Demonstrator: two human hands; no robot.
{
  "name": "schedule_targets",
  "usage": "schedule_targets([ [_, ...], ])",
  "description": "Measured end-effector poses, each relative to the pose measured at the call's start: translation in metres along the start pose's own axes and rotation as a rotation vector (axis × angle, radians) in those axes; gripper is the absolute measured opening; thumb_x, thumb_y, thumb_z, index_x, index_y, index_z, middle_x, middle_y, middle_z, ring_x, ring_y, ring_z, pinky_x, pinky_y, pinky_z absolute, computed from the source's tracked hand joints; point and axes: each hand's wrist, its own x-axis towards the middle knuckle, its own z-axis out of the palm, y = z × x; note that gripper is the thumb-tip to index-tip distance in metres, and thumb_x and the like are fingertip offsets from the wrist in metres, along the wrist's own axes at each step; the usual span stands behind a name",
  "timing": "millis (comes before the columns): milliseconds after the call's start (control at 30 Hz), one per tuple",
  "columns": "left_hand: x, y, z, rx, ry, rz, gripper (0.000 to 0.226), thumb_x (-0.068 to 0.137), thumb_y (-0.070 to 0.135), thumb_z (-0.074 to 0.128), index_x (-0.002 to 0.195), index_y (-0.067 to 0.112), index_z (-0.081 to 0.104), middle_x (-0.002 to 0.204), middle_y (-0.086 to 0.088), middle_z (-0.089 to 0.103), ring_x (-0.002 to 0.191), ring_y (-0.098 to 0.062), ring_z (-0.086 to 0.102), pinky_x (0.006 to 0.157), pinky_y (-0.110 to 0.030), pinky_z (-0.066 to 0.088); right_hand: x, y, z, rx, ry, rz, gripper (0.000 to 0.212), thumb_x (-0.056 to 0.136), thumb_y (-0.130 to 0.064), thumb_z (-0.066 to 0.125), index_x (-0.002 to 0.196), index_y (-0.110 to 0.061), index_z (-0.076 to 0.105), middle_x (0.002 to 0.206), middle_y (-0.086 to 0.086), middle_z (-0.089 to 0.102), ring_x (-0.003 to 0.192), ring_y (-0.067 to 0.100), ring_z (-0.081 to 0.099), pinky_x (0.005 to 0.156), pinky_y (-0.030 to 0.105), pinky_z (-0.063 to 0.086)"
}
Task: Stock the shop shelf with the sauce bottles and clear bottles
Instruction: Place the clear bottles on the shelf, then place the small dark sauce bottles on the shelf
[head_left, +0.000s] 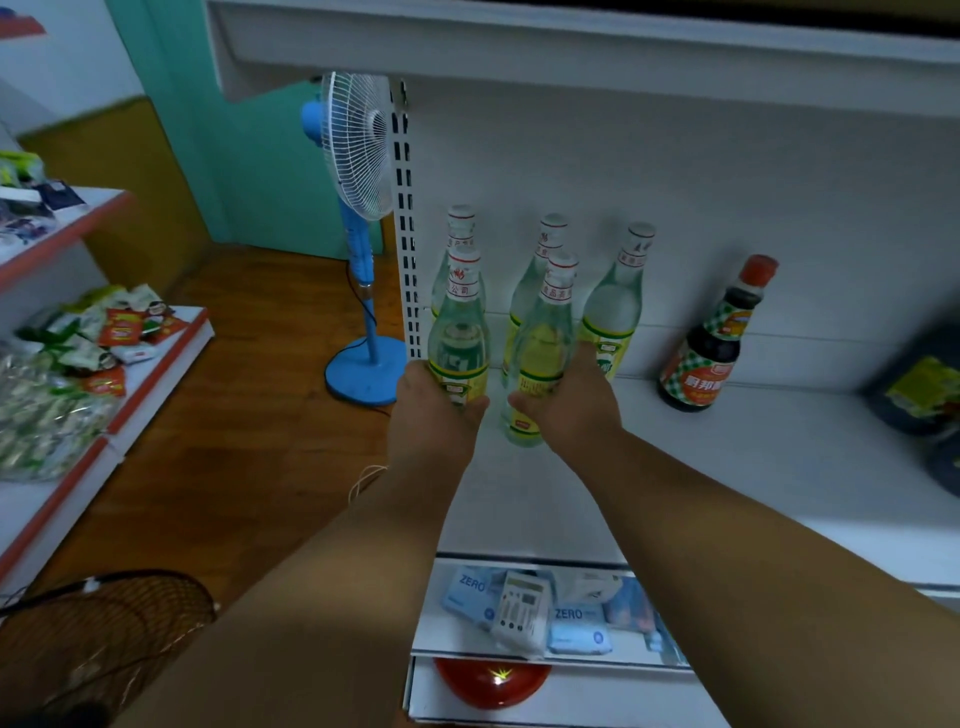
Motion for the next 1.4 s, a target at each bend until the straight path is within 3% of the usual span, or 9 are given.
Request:
schedule_targets([
  [500, -0.005, 0.001, -0.003, 0.064, -0.025, 0.03, 0.059, 0.075, 0.032, 0.081, 0.116, 0.011, 0.044, 0.117, -0.01, 0.054, 0.106, -0.031, 0.06, 0.083, -0.041, 0.051, -0.004, -0.002, -0.001, -0.064, -0.012, 0.029, 0.075, 0.07, -0.032, 0.085, 0.124, -0.013, 0.036, 0.124, 0.012, 0.057, 0.113, 0.032, 0.059, 0.089, 0.037, 0.047],
  [633, -0.012, -0.003, -0.006, 0.034, -0.032, 0.009, 0.074, 0.067, 0.025, 0.086, 0.125, 0.007, 0.044, 0.121, -0.013, 0.052, 0.111, -0.03, 0.056, 0.091, -0.044, 0.051, -0.011, -0.003, -0.002, -0.015, -0.033, 0.094, 0.076, 0.067, -0.032, 0.088, 0.121, -0.013, 0.038, 0.123, 0.011, 0.056, 0.112, 0.031, 0.059, 0.087, 0.036, 0.049],
  [733, -0.029, -0.015, -0.009, 0.025, 0.003, 0.009, 0.077, 0.068, 0.025, 0.085, 0.129, 0.003, 0.044, 0.121, -0.017, 0.054, 0.113, -0.031, 0.055, 0.091, -0.049, 0.051, -0.028, 0.001, -0.004, -0.029, -0.037, 0.09, 0.078, 0.072, -0.033, 0.085, 0.129, -0.011, 0.036, 0.131, 0.014, 0.05, 0.119, 0.033, 0.054, 0.093, 0.038, 0.047],
  [867, -0.067, -0.019, -0.021, 0.099, -0.007, 0.029, 0.068, 0.082, 0.021, 0.075, 0.139, 0.007, 0.039, 0.135, -0.012, 0.048, 0.125, -0.026, 0.048, 0.102, -0.04, 0.043, -0.057, 0.0, -0.01, -0.023, -0.04, 0.073, 0.074, 0.084, -0.033, 0.074, 0.141, -0.008, 0.034, 0.14, 0.015, 0.045, 0.127, 0.033, 0.049, 0.098, 0.033, 0.041],
  [967, -0.097, -0.021, -0.031, 0.087, -0.062, 0.077, 0.058, 0.087, 0.022, 0.069, 0.138, 0.01, 0.043, 0.13, -0.008, 0.053, 0.118, -0.023, 0.054, 0.096, -0.04, 0.048, -0.082, -0.002, -0.02, -0.072, -0.079, 0.079, 0.059, 0.09, -0.036, 0.065, 0.136, -0.008, 0.041, 0.136, 0.014, 0.047, 0.123, 0.03, 0.051, 0.09, 0.027, 0.038],
  [1167, -0.168, -0.02, -0.051, 0.18, -0.045, 0.186, 0.049, 0.087, 0.024, 0.065, 0.133, 0.016, 0.049, 0.123, -0.002, 0.058, 0.11, -0.021, 0.058, 0.091, -0.041, 0.051, -0.15, 0.009, -0.043, -0.1, -0.034, -0.066, 0.056, 0.088, -0.033, 0.066, 0.134, -0.009, 0.045, 0.13, 0.013, 0.053, 0.114, 0.029, 0.056, 0.091, 0.034, 0.046],
  [1400, -0.302, -0.045, -0.045, 0.177, -0.139, 0.166, 0.043, 0.087, 0.024, 0.065, 0.126, 0.021, 0.05, 0.121, 0.0, 0.057, 0.107, -0.019, 0.057, 0.089, -0.039, 0.051, -0.275, 0.077, -0.055, -0.094, -0.037, -0.145, 0.038, 0.087, -0.031, 0.065, 0.119, -0.013, 0.054, 0.119, 0.007, 0.059, 0.108, 0.025, 0.058, 0.089, 0.036, 0.048],
])
